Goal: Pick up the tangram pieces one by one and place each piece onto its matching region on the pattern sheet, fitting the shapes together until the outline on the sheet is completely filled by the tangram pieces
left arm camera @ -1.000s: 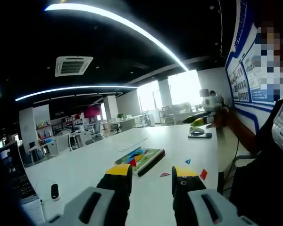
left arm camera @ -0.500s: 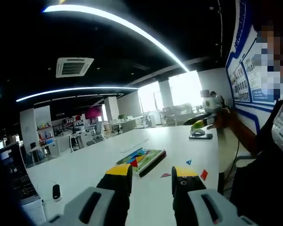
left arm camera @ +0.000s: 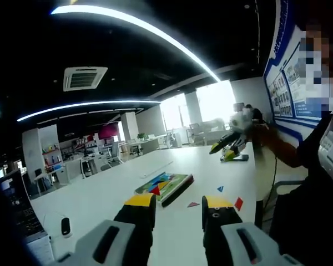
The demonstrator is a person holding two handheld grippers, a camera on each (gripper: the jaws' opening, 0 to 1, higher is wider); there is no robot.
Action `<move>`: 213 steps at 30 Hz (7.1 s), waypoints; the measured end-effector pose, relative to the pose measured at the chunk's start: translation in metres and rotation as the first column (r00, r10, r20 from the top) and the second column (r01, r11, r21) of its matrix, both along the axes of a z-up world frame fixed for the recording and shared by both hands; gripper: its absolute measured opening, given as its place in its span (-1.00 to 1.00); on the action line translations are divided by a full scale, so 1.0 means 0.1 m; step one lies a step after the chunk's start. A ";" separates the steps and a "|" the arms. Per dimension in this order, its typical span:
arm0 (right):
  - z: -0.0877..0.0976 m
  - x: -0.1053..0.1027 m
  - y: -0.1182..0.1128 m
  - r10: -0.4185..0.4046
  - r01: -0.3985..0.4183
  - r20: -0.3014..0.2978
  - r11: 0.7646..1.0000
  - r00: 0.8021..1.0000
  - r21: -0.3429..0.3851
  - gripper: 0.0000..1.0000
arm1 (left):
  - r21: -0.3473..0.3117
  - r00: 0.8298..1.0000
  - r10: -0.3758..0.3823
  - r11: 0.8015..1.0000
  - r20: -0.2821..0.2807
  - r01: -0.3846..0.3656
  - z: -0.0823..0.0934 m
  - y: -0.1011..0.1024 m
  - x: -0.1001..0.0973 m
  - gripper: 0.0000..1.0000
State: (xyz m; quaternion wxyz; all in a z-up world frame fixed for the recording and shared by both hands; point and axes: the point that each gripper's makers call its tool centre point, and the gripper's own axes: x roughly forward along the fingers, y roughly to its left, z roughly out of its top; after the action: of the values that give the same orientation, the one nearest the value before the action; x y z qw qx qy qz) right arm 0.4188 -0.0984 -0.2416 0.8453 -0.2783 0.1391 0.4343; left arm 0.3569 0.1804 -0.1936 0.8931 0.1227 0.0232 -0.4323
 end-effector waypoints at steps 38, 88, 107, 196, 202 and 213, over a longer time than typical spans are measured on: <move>-1.05 -0.17 0.09 0.172 -0.474 -0.483 0.625 0.859 -0.620 -0.37 | 0.057 0.994 -0.078 0.995 -0.071 0.082 -0.24 -0.12 -0.02 -0.31; -0.86 0.24 0.31 0.124 -0.454 -0.508 0.657 0.852 -0.602 -0.70 | 0.048 0.996 -0.076 0.996 -0.039 0.078 -0.16 -0.10 -0.06 -0.31; -0.67 1.02 0.79 0.150 -0.399 -0.396 0.614 0.906 -0.681 -0.70 | 0.016 0.998 -0.058 0.998 -0.027 0.058 -0.12 0.04 -0.06 -0.31; -0.26 1.49 0.78 0.059 -0.193 -0.216 0.713 0.975 -0.674 -0.35 | 0.012 0.999 -0.040 0.999 -0.010 0.040 -0.07 0.10 -0.04 -0.31; -0.09 1.40 0.65 0.039 -0.130 -0.159 0.776 0.987 -0.618 -0.32 | 0.012 0.999 -0.039 0.999 -0.012 0.039 -0.07 0.10 -0.04 -0.31; 0.19 1.17 0.26 -0.006 -0.018 -0.069 0.941 0.998 -0.338 -0.26 | 0.014 0.999 -0.039 0.999 -0.015 0.039 -0.08 0.08 -0.04 -0.31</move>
State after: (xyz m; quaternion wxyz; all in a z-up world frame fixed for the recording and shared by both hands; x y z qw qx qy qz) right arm 0.5356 -0.0726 -0.2222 0.7783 -0.4049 0.2400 0.4157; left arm 0.3527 0.1886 -0.2012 0.8834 0.1261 0.0303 -0.4502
